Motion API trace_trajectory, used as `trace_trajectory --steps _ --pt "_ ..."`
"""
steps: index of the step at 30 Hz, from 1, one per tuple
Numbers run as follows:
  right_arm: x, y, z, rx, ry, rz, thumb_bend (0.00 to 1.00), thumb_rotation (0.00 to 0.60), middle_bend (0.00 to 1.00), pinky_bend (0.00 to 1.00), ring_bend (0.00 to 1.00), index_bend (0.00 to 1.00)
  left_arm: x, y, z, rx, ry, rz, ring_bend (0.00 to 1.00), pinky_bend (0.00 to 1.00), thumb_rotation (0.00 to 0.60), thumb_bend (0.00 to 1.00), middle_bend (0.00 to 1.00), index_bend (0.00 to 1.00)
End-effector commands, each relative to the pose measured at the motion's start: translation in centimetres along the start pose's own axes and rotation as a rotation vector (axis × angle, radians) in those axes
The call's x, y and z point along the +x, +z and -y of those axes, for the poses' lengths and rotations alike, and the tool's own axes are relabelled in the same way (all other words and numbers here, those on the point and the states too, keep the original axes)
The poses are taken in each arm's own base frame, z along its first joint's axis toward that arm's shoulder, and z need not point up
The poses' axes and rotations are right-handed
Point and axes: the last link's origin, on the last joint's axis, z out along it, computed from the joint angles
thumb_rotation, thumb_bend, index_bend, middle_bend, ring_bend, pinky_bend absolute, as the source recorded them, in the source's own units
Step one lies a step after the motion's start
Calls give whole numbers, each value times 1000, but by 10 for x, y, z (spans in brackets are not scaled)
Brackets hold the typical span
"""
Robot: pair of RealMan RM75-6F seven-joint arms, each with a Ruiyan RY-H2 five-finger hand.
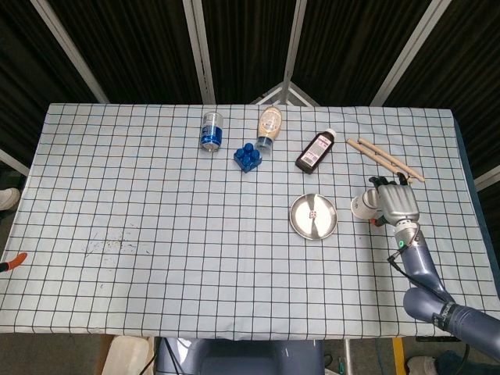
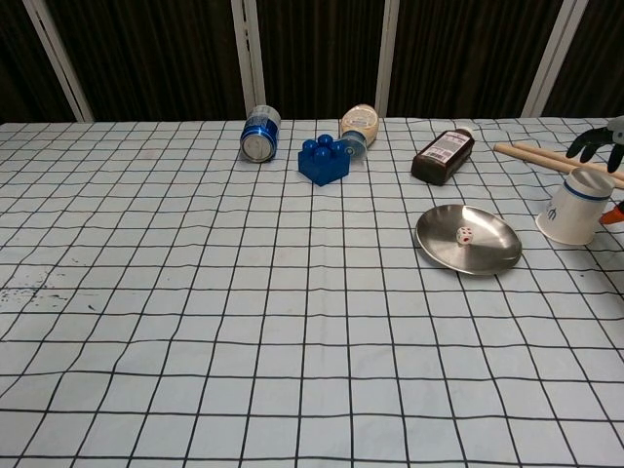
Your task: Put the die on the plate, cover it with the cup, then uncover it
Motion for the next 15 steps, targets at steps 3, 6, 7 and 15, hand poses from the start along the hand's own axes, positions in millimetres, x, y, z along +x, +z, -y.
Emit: trace_trajectory --steps 3,6,7,15 --pt "-4 4 -2 1 5 0 252 600 259 0 333 253 -1 1 -1 2 4 1 0 63 600 217 0 223" --pt "-4 5 -3 1 12 -7 309 600 275 0 345 289 -2 1 -1 2 8 4 0 63 600 217 0 224" --pt "-5 5 -3 3 14 -8 324 600 282 0 349 303 -2 1 -1 1 9 5 0 63 600 217 0 225" --pt "-4 6 -3 8 13 -21 384 600 308 0 363 371 -2 0 -1 4 11 5 0 63 600 217 0 229"
